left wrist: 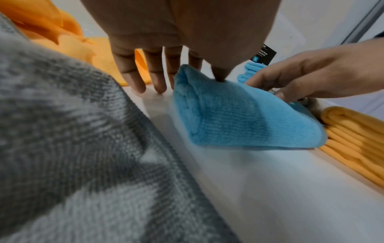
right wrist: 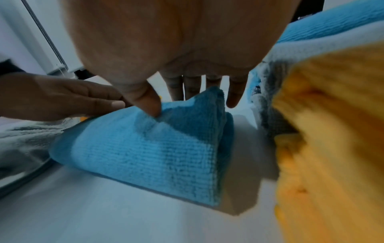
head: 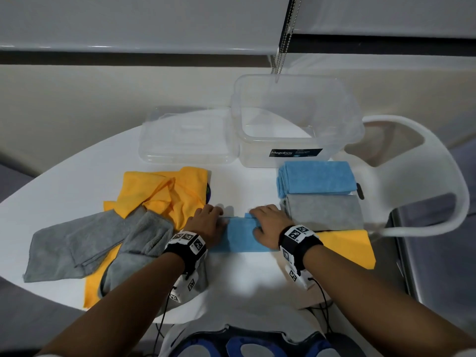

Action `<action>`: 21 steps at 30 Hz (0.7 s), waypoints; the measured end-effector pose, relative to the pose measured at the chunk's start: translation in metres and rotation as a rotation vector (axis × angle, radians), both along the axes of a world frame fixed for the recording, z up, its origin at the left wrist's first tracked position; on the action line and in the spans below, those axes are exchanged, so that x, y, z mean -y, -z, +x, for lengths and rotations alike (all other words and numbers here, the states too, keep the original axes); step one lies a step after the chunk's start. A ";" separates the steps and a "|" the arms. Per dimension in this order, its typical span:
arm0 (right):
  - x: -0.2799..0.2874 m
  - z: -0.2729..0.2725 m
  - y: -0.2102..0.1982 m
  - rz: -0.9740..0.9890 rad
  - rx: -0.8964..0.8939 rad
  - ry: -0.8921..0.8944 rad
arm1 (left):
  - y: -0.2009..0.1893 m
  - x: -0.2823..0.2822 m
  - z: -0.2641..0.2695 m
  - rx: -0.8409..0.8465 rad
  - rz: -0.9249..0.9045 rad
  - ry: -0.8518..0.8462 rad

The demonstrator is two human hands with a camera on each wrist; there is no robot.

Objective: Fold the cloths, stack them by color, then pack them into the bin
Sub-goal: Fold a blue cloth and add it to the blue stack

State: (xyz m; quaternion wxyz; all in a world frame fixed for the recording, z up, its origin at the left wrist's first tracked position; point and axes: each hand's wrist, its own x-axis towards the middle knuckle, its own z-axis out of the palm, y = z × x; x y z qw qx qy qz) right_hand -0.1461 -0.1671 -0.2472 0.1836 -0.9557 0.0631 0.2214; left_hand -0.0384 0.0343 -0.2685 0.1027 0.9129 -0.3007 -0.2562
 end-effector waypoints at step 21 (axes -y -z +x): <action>-0.022 -0.001 -0.002 -0.113 0.125 -0.177 | -0.001 0.017 -0.001 0.045 0.075 0.125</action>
